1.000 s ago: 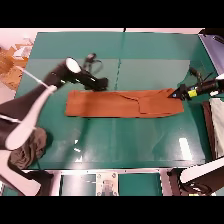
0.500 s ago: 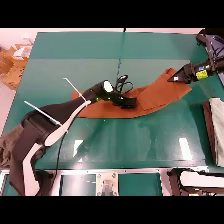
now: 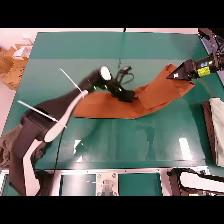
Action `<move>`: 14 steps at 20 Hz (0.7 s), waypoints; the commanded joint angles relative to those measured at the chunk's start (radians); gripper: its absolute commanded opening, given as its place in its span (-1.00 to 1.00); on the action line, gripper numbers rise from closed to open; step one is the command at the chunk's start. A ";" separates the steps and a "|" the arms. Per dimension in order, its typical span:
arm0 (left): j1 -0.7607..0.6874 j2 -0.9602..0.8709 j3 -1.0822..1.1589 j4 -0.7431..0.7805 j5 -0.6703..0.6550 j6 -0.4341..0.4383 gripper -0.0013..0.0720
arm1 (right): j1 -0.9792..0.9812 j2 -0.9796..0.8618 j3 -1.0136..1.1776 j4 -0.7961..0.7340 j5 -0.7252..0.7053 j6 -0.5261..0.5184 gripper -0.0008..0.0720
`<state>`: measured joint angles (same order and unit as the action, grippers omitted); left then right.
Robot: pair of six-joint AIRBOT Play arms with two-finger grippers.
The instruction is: Fold the shirts.
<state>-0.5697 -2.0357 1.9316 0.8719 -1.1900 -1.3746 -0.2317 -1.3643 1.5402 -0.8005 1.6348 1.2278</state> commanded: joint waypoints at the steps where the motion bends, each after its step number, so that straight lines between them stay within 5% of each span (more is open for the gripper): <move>1: 0.126 0.018 0.220 0.344 -0.410 -0.062 -0.89 | 0.058 0.003 0.001 0.037 -0.020 0.031 -0.92; 6: 0.348 0.224 0.068 0.692 -0.459 -0.101 -0.89 | 0.365 -0.023 0.000 0.042 -0.266 0.066 -0.92; 12: 0.549 0.271 0.066 0.763 -0.540 -0.091 -0.89 | 0.871 -0.296 0.001 0.132 -0.942 0.072 -0.91; 13: 0.569 0.271 0.066 0.763 -0.544 -0.091 -0.89 | 0.958 -0.373 0.006 0.211 -1.073 0.028 -0.72; 14: 0.587 0.271 0.066 0.763 -0.549 -0.089 -0.89 | 1.028 -0.444 0.021 0.265 -1.155 -0.001 -0.05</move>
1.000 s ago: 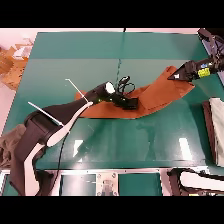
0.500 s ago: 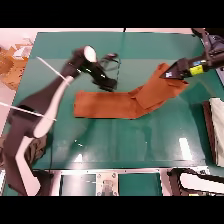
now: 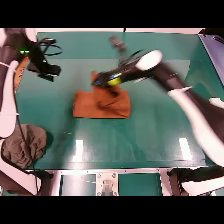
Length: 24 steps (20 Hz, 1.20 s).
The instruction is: Fold the shirts.
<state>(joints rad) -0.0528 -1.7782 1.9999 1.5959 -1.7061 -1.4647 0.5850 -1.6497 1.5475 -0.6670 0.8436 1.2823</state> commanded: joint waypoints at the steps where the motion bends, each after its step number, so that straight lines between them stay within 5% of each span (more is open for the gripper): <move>1: 0.084 0.013 -0.003 0.039 -0.034 0.010 -0.89 | 0.261 -0.214 0.037 0.135 -0.396 -0.056 0.33; 4: 0.113 0.013 -0.003 0.039 -0.034 0.035 -0.89 | 0.216 -0.192 0.047 0.060 -0.306 -0.056 0.29; 6: 0.114 0.013 -0.003 0.033 -0.032 0.035 -0.89 | 0.078 -0.113 0.047 -0.016 -0.154 -0.054 0.00; 12: 0.114 0.013 -0.003 -0.010 -0.012 0.033 -0.89 | -0.393 -0.012 0.006 -0.193 0.308 0.137 0.43; 18: 0.114 0.013 -0.003 -0.010 0.005 0.032 -0.89 | -0.507 -0.015 -0.352 -0.178 0.220 0.154 0.66; 24: 0.114 0.013 -0.003 -0.010 0.021 0.025 -0.89 | -0.361 -0.104 -0.409 0.146 0.108 0.019 0.65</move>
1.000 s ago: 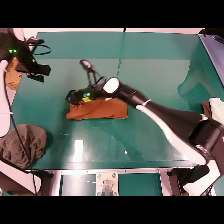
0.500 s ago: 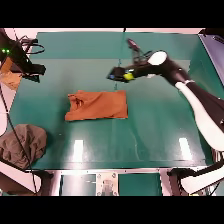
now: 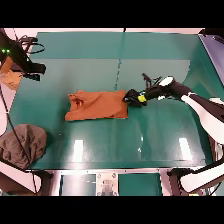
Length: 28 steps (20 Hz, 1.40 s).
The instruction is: Fold the shirts.
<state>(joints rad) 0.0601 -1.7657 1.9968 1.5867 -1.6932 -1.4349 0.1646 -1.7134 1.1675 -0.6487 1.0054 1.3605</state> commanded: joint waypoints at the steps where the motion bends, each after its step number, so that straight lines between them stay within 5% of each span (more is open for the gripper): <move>1: 0.001 0.001 0.000 -0.001 0.008 -0.004 -0.89 | 0.088 -0.055 -0.024 0.157 -0.060 -0.064 0.53; 3: 0.001 0.000 0.000 -0.001 0.008 -0.004 -0.89 | 0.129 -0.060 -0.003 0.187 -0.058 -0.106 -0.78; 4: 0.001 0.000 0.000 -0.001 0.008 -0.004 -0.89 | 0.135 -0.052 0.027 0.186 -0.045 -0.105 -0.91; 9: 0.001 0.000 0.000 -0.001 -0.003 -0.004 -0.89 | 0.021 0.135 0.264 0.071 0.037 0.007 -0.92; 15: 0.001 0.000 0.000 -0.001 -0.003 -0.004 -0.89 | -0.441 0.367 0.505 -0.137 0.273 0.235 -0.92; 23: 0.001 0.000 0.000 -0.066 0.003 -0.008 -0.89 | -1.165 0.438 0.513 -0.168 0.301 0.232 -0.92; 28: 0.001 0.000 -0.001 -0.131 0.010 -0.008 -0.89 | -1.357 0.438 0.511 -0.421 0.410 0.238 -0.92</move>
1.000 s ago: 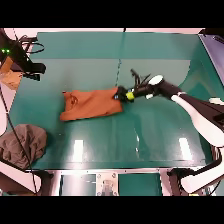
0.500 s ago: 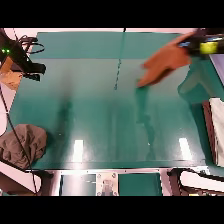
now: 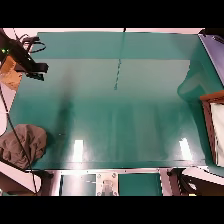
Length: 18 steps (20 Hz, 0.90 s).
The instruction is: Fold the shirts.
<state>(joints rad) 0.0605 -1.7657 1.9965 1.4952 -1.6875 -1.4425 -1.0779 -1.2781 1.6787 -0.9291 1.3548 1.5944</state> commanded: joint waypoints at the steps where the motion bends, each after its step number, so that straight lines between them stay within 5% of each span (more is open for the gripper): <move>1: 0.001 0.000 0.000 -0.039 0.005 0.000 -0.89 | -0.134 0.003 -0.004 -0.178 0.081 0.004 -0.92; 6: 0.001 0.000 0.000 -0.041 0.002 0.000 -0.89 | -0.159 0.007 -0.072 -0.336 0.185 0.013 -0.92; 12: 0.001 0.000 0.000 -0.041 0.002 0.003 -0.89 | -0.161 0.039 -0.301 -0.660 0.291 0.158 -0.89; 13: 0.001 0.000 0.000 -0.041 0.002 0.003 -0.89 | -0.161 0.039 -0.349 -0.709 0.312 0.174 -0.45; 14: 0.001 0.000 0.000 -0.041 0.002 0.003 -0.89 | -0.162 0.039 -0.392 -0.743 0.328 0.180 0.37; 15: 0.000 0.000 0.000 -0.041 0.002 0.003 -0.89 | -0.165 0.039 -0.430 -0.760 0.341 0.179 0.71; 18: 0.001 0.000 0.000 -0.046 0.008 0.010 -0.89 | -0.167 0.037 -0.451 -0.754 0.341 0.230 0.70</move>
<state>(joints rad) 0.0605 -1.7657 1.9965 1.4536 -1.6848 -1.4391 -1.2423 -1.2411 1.2766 -1.6222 1.6646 1.7657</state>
